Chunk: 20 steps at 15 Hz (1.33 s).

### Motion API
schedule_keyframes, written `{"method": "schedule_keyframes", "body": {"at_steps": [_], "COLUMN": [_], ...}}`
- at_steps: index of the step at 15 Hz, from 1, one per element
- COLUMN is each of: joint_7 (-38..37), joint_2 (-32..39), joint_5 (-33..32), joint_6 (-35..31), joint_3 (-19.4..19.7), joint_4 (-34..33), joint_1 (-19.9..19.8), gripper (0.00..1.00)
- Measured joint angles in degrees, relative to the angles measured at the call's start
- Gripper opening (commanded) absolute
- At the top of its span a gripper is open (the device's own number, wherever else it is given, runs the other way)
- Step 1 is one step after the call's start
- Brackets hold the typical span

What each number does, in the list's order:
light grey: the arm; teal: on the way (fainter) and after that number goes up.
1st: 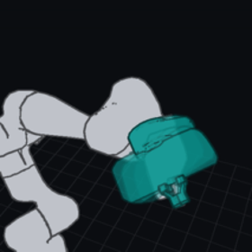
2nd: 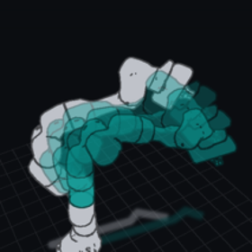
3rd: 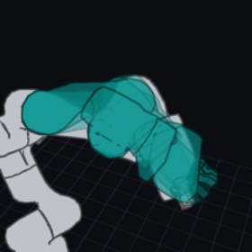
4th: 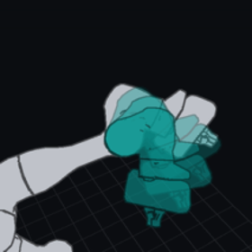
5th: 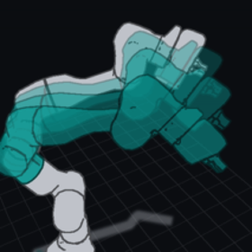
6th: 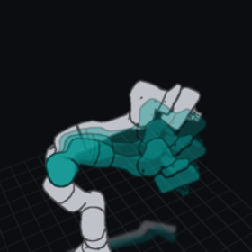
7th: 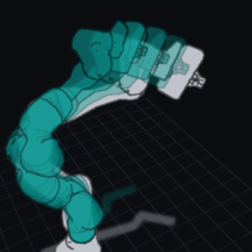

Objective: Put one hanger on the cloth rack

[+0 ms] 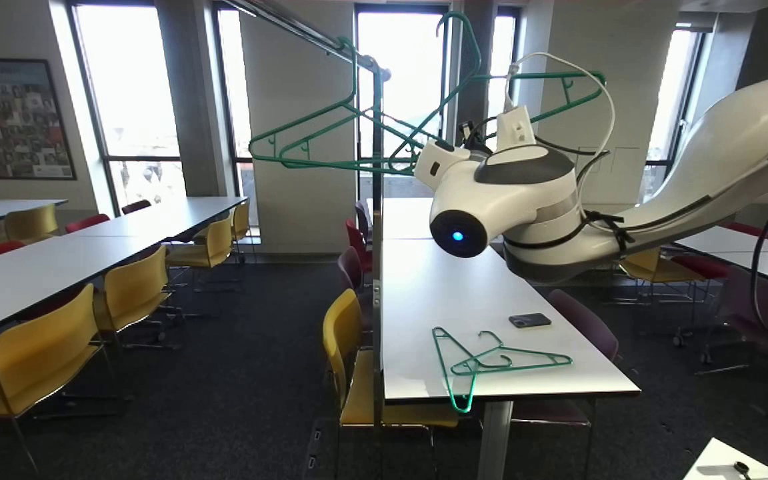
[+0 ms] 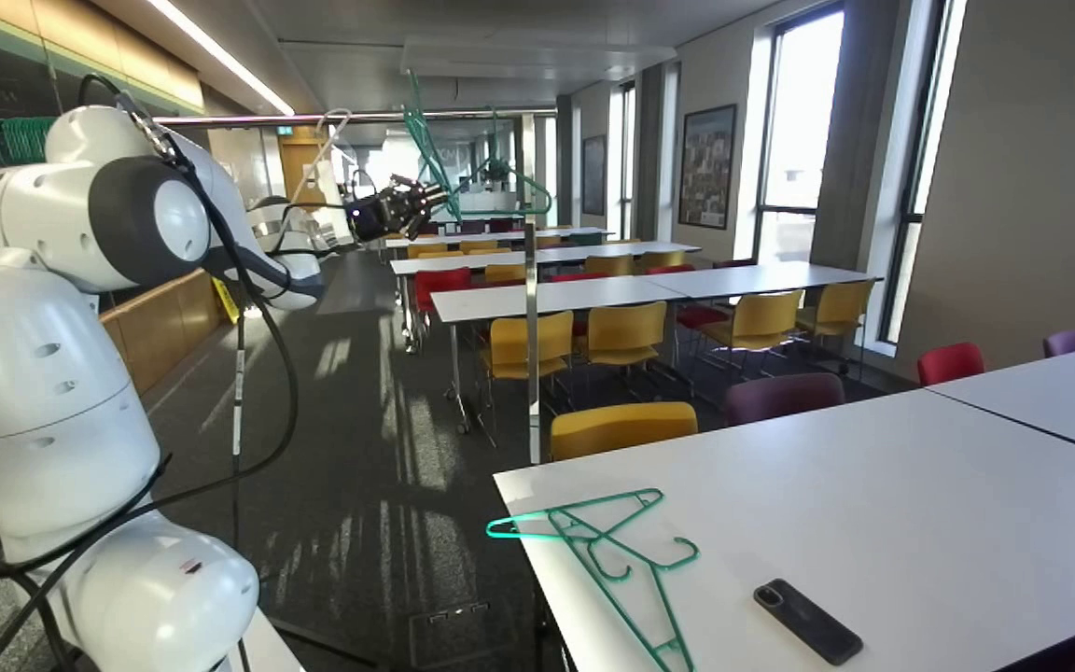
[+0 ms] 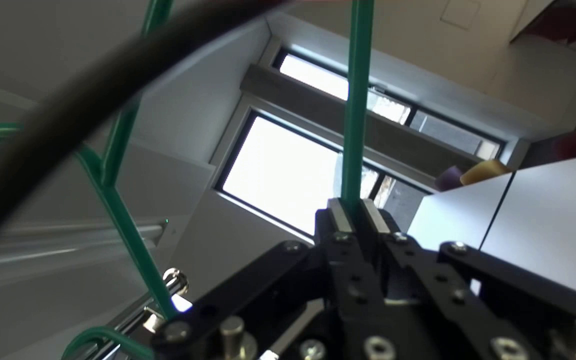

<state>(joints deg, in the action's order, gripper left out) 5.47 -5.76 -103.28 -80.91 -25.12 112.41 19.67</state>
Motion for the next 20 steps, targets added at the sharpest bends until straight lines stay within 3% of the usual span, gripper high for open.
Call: {"method": "schedule_keyframes", "body": {"at_steps": [4, 12, 20], "joint_7": [4.55, 12.42, 14.02], "joint_2": [6.78, 14.94, 17.34], "joint_5": [-6.61, -10.50, 1.55], "joint_6": [7.08, 7.65, -1.09], "joint_3": [0.92, 2.37, 2.62], "joint_4": [-6.19, -15.72, -23.44], "joint_1": [-0.22, 0.78, 1.29], "gripper": [0.02, 0.02, 0.02]}}
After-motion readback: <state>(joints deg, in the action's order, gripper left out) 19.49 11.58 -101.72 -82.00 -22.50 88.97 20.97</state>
